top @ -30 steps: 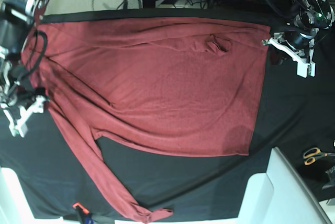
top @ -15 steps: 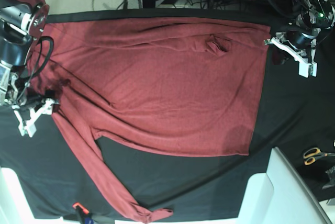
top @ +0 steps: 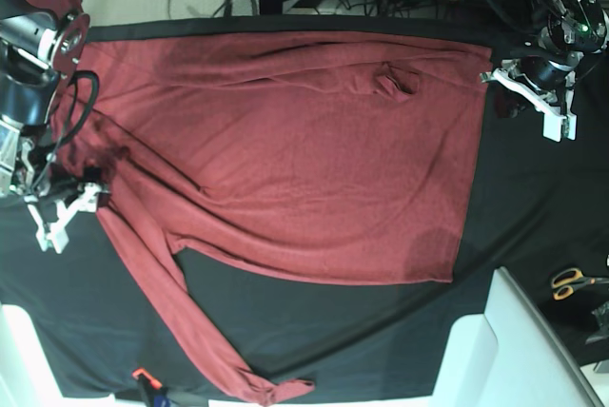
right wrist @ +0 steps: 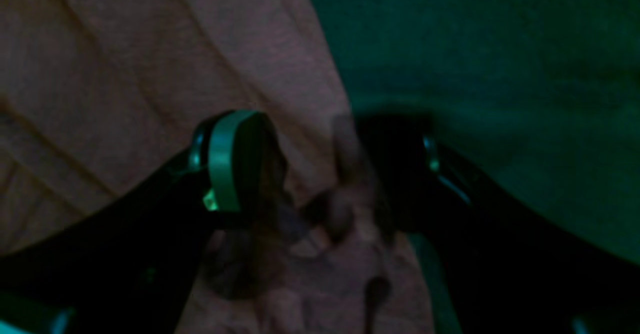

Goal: Fold the T-shirt properly

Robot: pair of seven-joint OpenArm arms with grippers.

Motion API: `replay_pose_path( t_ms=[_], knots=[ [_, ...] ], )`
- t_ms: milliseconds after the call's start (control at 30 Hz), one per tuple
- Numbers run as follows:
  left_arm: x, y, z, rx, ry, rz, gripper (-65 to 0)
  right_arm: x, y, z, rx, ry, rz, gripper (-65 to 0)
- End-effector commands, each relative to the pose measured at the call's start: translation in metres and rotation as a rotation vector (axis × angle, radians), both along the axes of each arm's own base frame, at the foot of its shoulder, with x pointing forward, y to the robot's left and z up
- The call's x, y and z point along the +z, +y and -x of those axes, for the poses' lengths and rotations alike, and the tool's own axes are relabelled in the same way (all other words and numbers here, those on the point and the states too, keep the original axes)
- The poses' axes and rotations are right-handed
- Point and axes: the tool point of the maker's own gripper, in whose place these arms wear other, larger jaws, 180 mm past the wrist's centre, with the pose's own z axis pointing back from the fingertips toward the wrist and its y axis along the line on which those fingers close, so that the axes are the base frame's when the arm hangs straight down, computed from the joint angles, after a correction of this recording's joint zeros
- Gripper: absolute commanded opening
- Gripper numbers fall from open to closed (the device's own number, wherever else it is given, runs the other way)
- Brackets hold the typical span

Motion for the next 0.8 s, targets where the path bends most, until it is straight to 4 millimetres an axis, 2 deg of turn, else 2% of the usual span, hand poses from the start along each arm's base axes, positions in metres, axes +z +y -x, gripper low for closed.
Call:
replay_pose_path(
  t_ms=[0, 200, 400, 633, 767],
  knots=[
    [0.012, 0.004, -0.008, -0.003, -0.047, -0.012, -65.0, 0.016, -0.009, -0.017, -0.013, -0.054, 0.011, -28.1],
    [0.012, 0.004, -0.008, -0.003, -0.047, -0.012, -65.0, 0.021, -0.006, -0.025, -0.012, -0.069, 0.005, -28.1],
    [0.011, 0.004, -0.008, -0.003, -0.046, -0.011, -65.0, 0.016, -0.001, -0.027, -0.015, -0.048, -0.024, -29.7],
    [0.011, 0.004, -0.008, -0.003, -0.046, -0.011, -65.0, 0.014, 0.000, -0.026, -0.015, -0.042, -0.030, -54.5],
    [0.011, 0.004, -0.008, -0.003, -0.046, -0.011, -65.0, 0.017, -0.001, -0.028, -0.020, -0.053, -0.030, -62.3]
  ],
)
